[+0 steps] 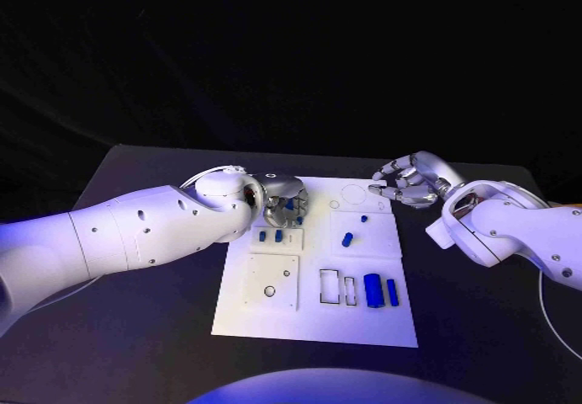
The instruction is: Assemble the parts on the task board
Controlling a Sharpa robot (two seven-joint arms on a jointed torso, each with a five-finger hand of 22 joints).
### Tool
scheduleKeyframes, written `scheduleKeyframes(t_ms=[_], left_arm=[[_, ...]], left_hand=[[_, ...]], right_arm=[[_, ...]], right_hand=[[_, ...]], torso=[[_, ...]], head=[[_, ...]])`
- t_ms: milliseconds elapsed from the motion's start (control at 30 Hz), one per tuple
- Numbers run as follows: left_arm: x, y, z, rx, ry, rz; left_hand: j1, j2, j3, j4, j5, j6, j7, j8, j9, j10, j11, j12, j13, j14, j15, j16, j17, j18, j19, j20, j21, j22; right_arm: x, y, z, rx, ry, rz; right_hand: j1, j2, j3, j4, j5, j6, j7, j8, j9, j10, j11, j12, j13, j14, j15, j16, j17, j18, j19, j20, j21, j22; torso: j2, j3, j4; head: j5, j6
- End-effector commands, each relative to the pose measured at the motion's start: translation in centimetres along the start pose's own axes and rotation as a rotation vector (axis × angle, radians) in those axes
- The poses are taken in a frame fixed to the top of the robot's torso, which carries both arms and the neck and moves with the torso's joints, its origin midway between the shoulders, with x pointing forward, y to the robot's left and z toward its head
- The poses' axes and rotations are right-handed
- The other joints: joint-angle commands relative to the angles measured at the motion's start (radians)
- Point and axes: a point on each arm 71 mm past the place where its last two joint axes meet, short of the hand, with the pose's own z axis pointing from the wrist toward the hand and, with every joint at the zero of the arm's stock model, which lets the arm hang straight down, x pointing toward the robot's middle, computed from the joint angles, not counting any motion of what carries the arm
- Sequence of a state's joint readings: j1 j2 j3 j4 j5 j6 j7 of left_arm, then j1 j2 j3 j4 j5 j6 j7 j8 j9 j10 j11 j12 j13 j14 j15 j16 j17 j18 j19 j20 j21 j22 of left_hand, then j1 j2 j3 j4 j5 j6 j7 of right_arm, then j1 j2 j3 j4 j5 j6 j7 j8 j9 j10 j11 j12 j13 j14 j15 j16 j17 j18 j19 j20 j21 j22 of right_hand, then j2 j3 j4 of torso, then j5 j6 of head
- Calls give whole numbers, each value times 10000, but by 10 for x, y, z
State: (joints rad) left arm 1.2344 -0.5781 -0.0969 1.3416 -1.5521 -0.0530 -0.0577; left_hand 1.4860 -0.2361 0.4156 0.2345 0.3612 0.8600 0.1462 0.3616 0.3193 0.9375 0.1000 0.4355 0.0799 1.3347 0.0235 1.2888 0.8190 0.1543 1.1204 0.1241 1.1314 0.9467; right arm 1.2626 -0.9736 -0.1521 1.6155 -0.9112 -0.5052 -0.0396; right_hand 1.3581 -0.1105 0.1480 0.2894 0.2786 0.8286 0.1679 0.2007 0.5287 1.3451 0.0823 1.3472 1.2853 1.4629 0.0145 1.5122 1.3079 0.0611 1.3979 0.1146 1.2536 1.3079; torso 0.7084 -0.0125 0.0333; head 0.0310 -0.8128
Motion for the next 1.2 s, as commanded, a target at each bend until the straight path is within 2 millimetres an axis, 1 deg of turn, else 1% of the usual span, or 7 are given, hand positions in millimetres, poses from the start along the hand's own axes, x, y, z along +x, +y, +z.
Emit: scheduleKeyframes(t_ms=[33,500,667,833,1000,1100,1200], left_arm=[[1,-2,2,-19,223,50],[4,-5,5,69,334,-56],[5,-4,5,12,424,-63],[6,-2,5,-73,503,-63],[6,-1,5,-104,449,-114],[5,-1,5,-74,329,-260],[4,-1,5,-5,169,-344]], left_hand=[[118,-20,80,-12,-6,76,-10,-37,-11,110,-10,-41,-15,99,11,56,41,-130,100,-10,78,88],[151,11,204,-51,-50,201,-53,-75,-42,410,-99,5,-23,228,-58,242,249,-183,277,-42,365,428],[192,64,290,-103,-67,330,-79,-64,-42,559,-152,26,-20,306,-108,333,358,-208,346,-67,490,573],[393,213,590,-367,-84,584,-95,-50,-39,850,-230,34,-9,480,-178,452,496,-246,462,-136,718,827],[500,300,853,-637,-144,731,-55,-75,-45,1082,-247,28,13,552,-203,485,507,-281,549,-163,909,1039],[343,286,1040,-717,-165,797,39,-177,-66,1187,-153,-242,-46,568,-141,425,376,-286,519,-116,955,1074],[319,294,1158,-820,-172,875,85,-222,-66,1332,-136,-400,-62,642,-132,441,427,-314,621,-83,1072,1225]], right_arm=[[2,2,0,-125,118,-52],[2,2,0,-136,143,-54],[2,2,0,-138,148,-54],[2,2,0,-136,149,-55],[2,2,0,-143,144,-55],[2,2,0,-153,146,-55],[2,2,0,-164,147,-54]], right_hand=[[-104,6,48,-11,47,-65,10,47,-11,-84,20,-37,-10,724,-41,-65,1259,153,-58,10,-28,791],[-100,18,72,-12,53,-68,9,59,-12,-74,18,-31,4,721,-43,-75,1250,150,-51,8,-29,796],[-100,18,72,-12,53,-68,9,59,-12,-74,18,-31,4,721,-43,-75,1250,150,-51,8,-29,796],[-100,18,72,-12,53,-68,9,59,-12,-74,18,-31,4,721,-43,-75,1250,150,-51,8,-29,796],[-100,18,72,-12,53,-68,9,59,-12,-74,18,-31,4,721,-43,-75,1250,150,-51,8,-29,796],[-106,29,87,-8,56,-60,6,71,-11,-71,16,-33,3,722,-45,-76,1253,152,-54,6,-44,790],[-106,29,87,-8,56,-60,6,71,-11,-71,16,-33,3,722,-45,-76,1253,152,-54,6,-44,790]], torso=[[6,4,7],[0,8,4],[0,6,5],[3,7,5],[-2,4,5],[-6,6,6],[-9,4,6]], head=[[0,-9],[11,-58],[5,-69],[2,-77],[-9,-85],[-13,-84],[-15,-78]])
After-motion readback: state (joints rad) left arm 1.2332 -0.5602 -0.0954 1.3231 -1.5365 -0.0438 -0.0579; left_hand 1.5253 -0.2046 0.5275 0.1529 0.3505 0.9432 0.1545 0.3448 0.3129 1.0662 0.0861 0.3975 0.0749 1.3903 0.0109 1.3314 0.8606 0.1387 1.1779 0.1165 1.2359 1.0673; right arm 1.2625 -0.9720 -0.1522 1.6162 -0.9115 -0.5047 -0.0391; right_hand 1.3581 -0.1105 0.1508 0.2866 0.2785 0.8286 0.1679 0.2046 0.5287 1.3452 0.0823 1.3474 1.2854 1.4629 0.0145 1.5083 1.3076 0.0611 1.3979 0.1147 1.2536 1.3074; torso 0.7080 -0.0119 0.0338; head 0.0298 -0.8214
